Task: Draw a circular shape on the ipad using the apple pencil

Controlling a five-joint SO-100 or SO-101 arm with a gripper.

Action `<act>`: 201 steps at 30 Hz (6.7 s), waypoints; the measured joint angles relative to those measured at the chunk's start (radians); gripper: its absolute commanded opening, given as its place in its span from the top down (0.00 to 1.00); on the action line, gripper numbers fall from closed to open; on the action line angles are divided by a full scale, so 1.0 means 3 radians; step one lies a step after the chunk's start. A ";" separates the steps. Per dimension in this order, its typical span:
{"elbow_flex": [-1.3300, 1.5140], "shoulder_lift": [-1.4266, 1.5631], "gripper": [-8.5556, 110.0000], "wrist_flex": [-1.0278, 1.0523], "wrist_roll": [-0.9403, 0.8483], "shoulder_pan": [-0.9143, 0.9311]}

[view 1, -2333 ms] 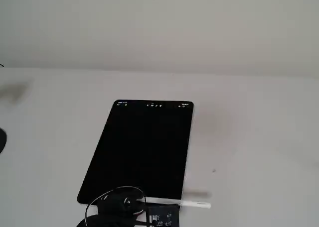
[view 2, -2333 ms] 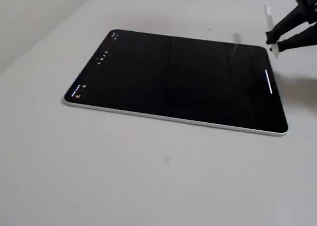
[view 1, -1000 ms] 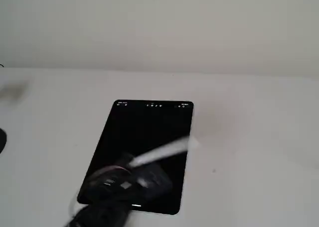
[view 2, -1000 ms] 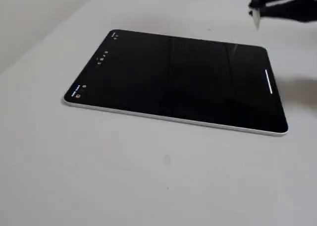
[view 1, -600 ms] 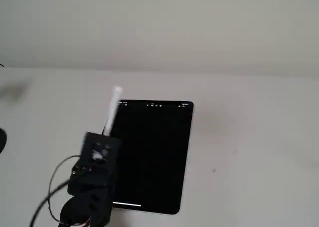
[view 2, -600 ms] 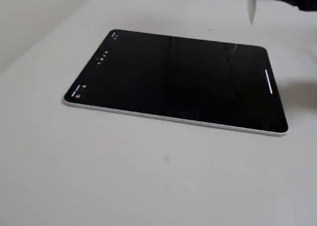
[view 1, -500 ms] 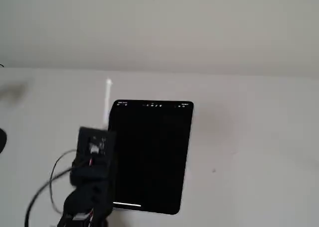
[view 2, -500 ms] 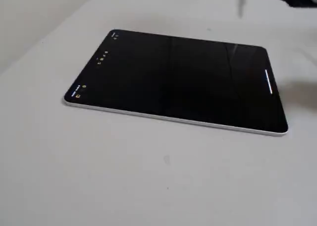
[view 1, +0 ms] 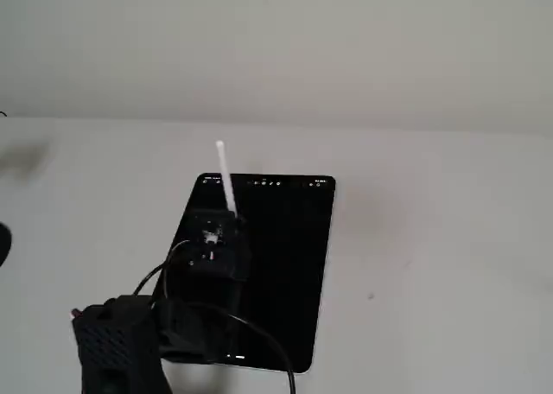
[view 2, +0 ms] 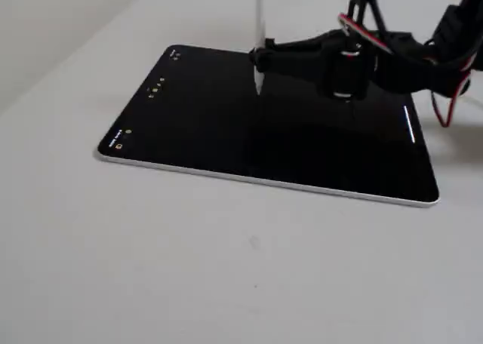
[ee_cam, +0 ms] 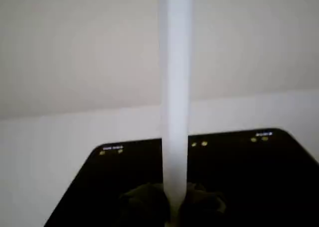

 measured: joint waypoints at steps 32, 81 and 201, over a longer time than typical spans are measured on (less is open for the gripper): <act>-0.0281 -0.0378 0.93 0.0066 -0.0092 -0.0097; -0.0164 -0.0465 0.93 -0.0179 -0.0404 0.0164; 0.2291 0.7670 0.93 0.7593 0.4377 0.0276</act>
